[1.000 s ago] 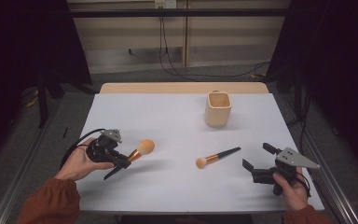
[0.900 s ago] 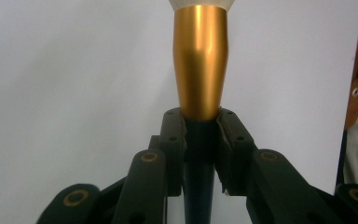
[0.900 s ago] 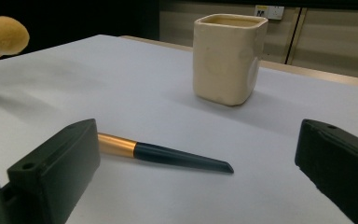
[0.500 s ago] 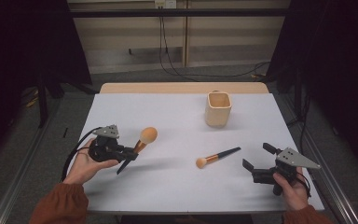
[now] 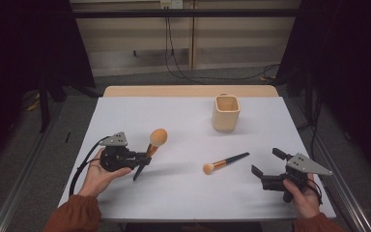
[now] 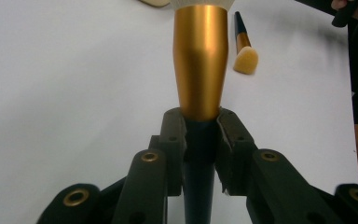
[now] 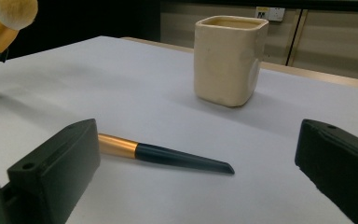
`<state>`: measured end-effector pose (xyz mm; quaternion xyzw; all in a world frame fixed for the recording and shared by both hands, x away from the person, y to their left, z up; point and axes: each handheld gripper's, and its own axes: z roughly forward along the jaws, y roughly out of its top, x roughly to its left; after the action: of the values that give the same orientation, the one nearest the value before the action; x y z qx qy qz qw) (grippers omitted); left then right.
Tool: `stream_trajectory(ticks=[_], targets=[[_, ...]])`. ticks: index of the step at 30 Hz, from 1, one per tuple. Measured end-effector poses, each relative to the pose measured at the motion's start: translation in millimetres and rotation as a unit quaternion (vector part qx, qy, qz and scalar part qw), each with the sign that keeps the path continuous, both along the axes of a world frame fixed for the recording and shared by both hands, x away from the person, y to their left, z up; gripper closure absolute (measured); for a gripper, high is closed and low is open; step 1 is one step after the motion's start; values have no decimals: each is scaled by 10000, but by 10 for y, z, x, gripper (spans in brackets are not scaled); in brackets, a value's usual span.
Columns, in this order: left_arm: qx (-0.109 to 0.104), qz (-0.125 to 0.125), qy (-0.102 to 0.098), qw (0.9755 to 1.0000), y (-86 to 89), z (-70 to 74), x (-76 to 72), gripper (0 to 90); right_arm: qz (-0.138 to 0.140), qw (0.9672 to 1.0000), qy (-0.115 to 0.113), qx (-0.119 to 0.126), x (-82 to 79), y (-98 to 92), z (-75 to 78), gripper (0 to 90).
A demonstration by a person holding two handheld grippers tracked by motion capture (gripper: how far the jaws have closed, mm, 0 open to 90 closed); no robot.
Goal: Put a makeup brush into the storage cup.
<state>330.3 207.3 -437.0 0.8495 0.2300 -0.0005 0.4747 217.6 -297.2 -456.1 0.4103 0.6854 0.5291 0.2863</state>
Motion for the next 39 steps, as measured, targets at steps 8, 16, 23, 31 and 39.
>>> stream_trajectory(ticks=[8, 16, 23, 31, 39], targets=[[-294, 259, -175, 9991, -99, 16, -50, 745, 5, 10000, -66, -25, -5, 9, 8, 0], [-509, 157, -421, 9977, -256, 34, -114, 744, 290, 9995, -91, 14, -1, 95, 48, 0], [-856, -91, -494, 9951, -479, 118, -205, 744, 814, 9963, -207, 155, 48, 235, 158, 0], [-1227, -271, -448, 9911, -705, 133, -258, 744, 1420, 9892, -201, 311, 100, 522, 254, 0], [-1372, -310, -404, 9892, -805, 72, -261, 744, 1782, 9826, -249, 470, 181, 750, 381, 0]])
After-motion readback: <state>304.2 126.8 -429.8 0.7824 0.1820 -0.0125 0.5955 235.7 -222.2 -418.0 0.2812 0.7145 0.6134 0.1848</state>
